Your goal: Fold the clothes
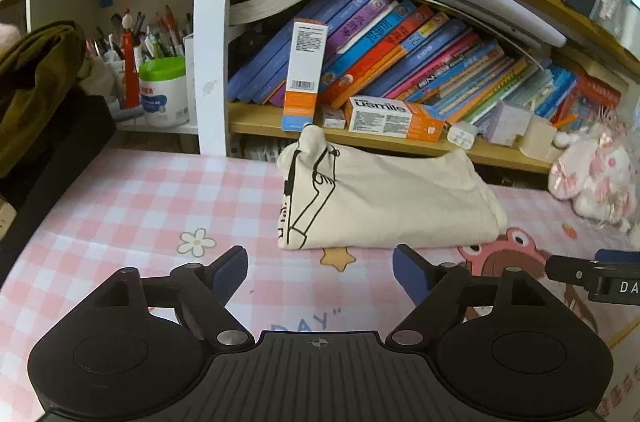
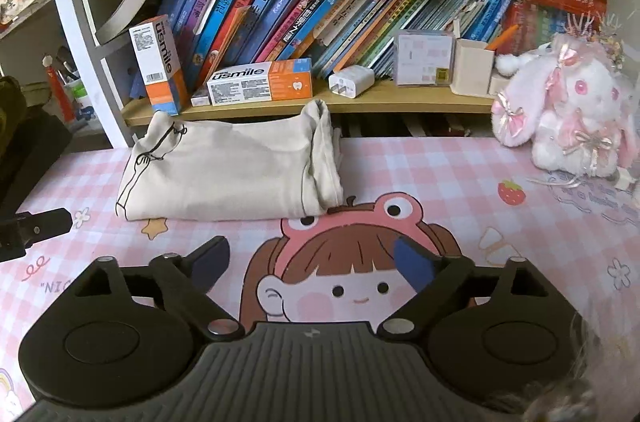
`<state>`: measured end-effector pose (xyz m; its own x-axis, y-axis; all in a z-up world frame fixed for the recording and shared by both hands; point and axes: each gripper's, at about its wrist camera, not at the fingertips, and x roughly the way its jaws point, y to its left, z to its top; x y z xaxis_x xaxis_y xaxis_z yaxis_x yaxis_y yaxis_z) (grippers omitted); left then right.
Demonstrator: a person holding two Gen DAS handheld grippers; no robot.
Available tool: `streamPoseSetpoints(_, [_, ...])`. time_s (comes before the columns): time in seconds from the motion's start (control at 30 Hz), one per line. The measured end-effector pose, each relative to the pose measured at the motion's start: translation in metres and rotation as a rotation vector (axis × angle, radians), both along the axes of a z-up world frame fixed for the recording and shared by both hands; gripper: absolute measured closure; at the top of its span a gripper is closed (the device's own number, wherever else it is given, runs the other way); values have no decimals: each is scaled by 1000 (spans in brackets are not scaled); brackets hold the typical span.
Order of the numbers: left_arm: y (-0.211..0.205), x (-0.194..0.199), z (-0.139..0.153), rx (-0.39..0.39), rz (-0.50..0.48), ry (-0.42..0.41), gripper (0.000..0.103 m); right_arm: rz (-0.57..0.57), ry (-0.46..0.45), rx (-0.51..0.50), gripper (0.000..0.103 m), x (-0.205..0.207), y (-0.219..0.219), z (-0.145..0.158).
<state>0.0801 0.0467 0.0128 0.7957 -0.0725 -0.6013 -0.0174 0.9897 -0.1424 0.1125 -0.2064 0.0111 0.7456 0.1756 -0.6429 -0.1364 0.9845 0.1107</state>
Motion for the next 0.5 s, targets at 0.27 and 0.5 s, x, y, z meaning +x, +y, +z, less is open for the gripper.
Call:
streamPoseSetpoints(0.27, [-4,-19,-5,-2,-12,16,8,-16,-18,-50,0,-29,8,-6])
streamPoseSetpoints(0.5, [-4,-29,-11,1,-4,37,7,-35,-12,-61,0,-43,8,-11])
